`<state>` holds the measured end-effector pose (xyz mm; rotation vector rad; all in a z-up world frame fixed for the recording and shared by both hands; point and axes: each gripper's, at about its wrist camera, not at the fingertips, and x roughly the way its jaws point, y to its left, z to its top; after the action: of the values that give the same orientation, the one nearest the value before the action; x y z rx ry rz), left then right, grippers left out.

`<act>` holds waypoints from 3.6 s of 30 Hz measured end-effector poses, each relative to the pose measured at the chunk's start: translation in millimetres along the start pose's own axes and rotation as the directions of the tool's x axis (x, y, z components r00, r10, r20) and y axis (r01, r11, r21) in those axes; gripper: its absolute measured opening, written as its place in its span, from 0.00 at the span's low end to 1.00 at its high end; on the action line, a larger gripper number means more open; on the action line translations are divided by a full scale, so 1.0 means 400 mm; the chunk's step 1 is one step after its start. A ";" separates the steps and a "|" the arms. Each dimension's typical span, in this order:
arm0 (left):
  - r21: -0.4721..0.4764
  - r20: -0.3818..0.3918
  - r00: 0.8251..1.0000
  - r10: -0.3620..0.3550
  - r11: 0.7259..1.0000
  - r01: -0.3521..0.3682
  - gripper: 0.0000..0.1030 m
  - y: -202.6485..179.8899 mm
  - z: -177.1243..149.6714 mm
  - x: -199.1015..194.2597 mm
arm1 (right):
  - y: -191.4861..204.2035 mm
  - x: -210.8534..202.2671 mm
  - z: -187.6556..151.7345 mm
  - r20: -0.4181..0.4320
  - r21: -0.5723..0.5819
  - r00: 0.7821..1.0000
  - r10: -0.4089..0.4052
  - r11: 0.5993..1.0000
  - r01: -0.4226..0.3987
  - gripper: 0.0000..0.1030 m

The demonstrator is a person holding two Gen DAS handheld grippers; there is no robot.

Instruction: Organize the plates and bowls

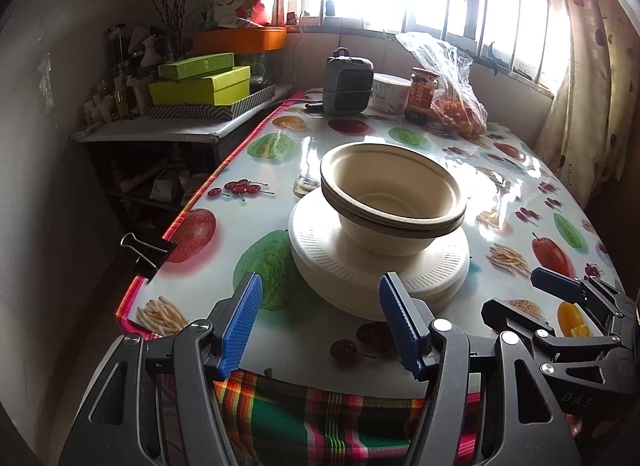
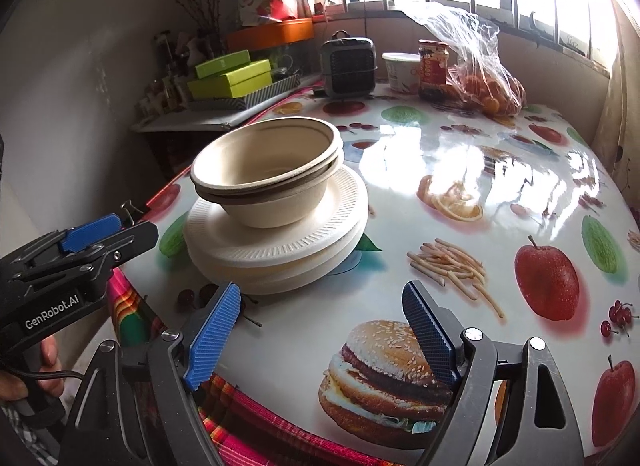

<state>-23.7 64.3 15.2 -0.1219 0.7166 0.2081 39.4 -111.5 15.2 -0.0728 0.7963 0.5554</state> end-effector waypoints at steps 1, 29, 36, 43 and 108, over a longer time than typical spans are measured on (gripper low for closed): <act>-0.004 0.001 1.000 0.002 1.000 -0.002 0.60 0.000 -0.003 0.000 | 0.002 0.000 -0.004 0.000 -0.001 1.000 -0.008 1.000 0.008 0.82; 0.031 -0.033 0.999 0.016 0.999 -0.015 0.60 -0.031 -0.040 0.008 | 0.009 -0.018 -0.044 0.026 0.060 0.997 -0.073 0.996 0.071 0.82; 0.028 -0.033 0.999 0.013 1.000 -0.012 0.60 -0.028 -0.042 0.009 | 0.009 -0.019 -0.044 0.026 0.061 0.997 -0.073 0.996 0.071 0.82; 0.030 -0.036 0.999 0.012 0.999 -0.011 0.60 -0.029 -0.043 0.008 | 0.008 -0.020 -0.047 0.027 0.065 0.997 -0.077 0.995 0.075 0.82; 0.035 -0.028 0.999 -0.024 0.999 0.025 0.60 -0.011 -0.028 0.018 | -0.014 -0.034 -0.043 0.026 0.072 0.996 -0.086 0.994 0.084 0.82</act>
<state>-24.5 58.9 2.2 -0.1004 0.7454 0.1702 23.2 -126.9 11.6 -0.0325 0.7806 0.4465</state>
